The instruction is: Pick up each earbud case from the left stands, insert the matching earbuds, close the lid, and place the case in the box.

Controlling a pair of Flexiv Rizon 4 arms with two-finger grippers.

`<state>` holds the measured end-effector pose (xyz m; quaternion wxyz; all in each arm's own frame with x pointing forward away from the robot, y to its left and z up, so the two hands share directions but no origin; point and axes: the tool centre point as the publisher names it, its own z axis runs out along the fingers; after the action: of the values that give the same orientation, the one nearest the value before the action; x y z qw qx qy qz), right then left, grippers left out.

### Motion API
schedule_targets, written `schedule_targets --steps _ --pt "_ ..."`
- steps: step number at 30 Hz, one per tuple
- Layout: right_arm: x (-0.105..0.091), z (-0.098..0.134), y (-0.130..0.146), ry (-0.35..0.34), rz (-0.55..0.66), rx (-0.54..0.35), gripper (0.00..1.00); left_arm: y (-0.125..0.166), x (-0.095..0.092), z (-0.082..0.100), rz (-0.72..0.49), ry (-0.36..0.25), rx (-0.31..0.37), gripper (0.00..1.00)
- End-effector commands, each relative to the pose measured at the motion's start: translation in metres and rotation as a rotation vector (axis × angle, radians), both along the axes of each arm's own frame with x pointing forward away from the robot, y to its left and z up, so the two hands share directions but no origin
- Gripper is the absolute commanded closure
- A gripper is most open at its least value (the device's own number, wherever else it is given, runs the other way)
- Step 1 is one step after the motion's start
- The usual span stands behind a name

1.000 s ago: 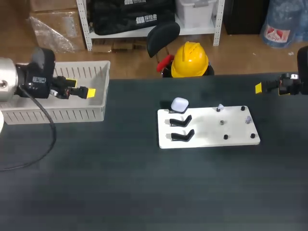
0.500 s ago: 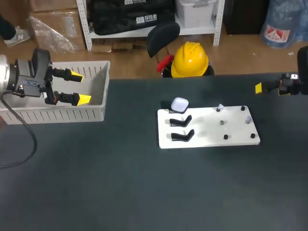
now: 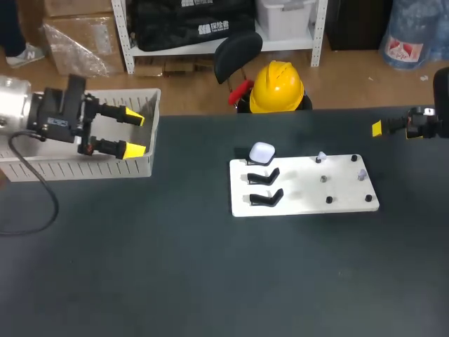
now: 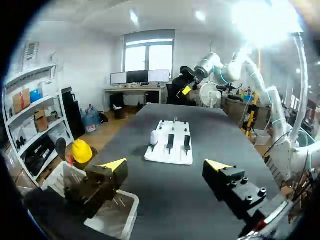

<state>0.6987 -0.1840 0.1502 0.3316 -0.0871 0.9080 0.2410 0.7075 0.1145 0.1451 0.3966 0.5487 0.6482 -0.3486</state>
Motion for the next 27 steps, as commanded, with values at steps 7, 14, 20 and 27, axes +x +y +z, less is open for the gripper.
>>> schedule_targets --steps 7,14,20,27 --pt "0.001 -0.001 0.0 0.0 0.002 0.001 0.0 -0.066 0.025 -0.022 -0.024 -0.059 0.074 0.0" --pt "0.001 -0.001 0.0 0.0 0.002 0.001 0.0 -0.109 0.034 -0.04 -0.055 -0.09 0.076 0.0" --pt "0.001 -0.001 0.0 0.0 0.002 0.001 0.0 -0.137 0.041 -0.061 -0.066 -0.083 0.047 0.0" --pt "0.001 -0.001 0.0 0.0 0.002 0.001 0.0 -0.146 0.043 -0.068 -0.064 -0.063 0.044 0.0"
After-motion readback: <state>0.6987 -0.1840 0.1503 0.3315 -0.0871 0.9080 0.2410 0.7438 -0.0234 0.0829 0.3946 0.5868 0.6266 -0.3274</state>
